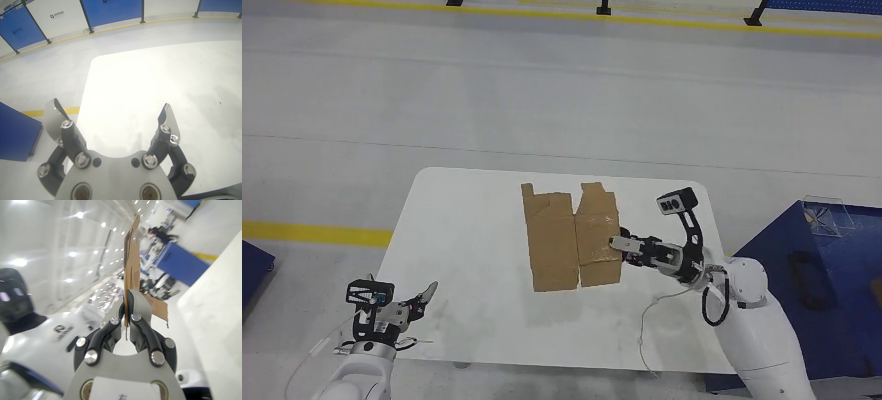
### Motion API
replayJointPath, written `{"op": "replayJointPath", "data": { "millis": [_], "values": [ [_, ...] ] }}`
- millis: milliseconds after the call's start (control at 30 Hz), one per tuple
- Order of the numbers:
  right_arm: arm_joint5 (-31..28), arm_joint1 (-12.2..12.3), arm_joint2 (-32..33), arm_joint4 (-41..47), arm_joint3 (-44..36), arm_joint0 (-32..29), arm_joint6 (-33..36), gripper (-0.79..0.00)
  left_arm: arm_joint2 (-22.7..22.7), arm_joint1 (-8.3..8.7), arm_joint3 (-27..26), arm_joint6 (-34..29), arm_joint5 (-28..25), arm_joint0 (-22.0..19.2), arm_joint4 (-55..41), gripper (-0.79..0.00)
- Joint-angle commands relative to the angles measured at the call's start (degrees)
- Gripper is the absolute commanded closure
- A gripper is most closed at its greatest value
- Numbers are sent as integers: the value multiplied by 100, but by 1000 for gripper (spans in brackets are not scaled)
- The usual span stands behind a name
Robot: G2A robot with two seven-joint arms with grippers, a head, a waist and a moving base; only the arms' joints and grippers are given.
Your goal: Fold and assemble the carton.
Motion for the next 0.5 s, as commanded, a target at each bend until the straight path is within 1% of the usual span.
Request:
{"op": "replayJointPath", "data": {
  "millis": [0, 33, 67, 167, 200, 267, 367, 400, 467],
  "values": [
    [937, -39, -203, 1244, 425, 305, 855, 0, 0, 0, 0, 0, 0, 0, 0, -785],
    [1298, -62, -320, 1516, 622, 458, 1111, 0, 0, 0, 0, 0, 0, 0, 0, -785],
    [1689, -92, -479, 1818, 738, 587, 1165, 0, 0, 0, 0, 0, 0, 0, 0, -785],
    [3008, -172, -949, 2906, 943, 837, 1165, 0, 0, 0, 0, 0, 0, 0, 0, -785],
    [3341, -198, -1102, 3294, 1036, 883, 1165, 0, 0, 0, 0, 0, 0, 0, 0, -785],
    [3466, -233, -1647, 4044, 1283, 965, 1042, 0, 0, 0, 0, 0, 0, 0, 0, -785],
    [4197, -243, -2468, 5531, 1444, 1090, 312, 0, 0, 0, 0, 0, 0, 0, 0, -785],
    [4382, -243, -2621, 5880, 1455, 1094, 127, 0, 0, 0, 0, 0, 0, 0, 0, -785],
    [4382, -243, -2621, 5880, 1455, 1094, 127, 0, 0, 0, 0, 0, 0, 0, 0, -785]
  ]
}}
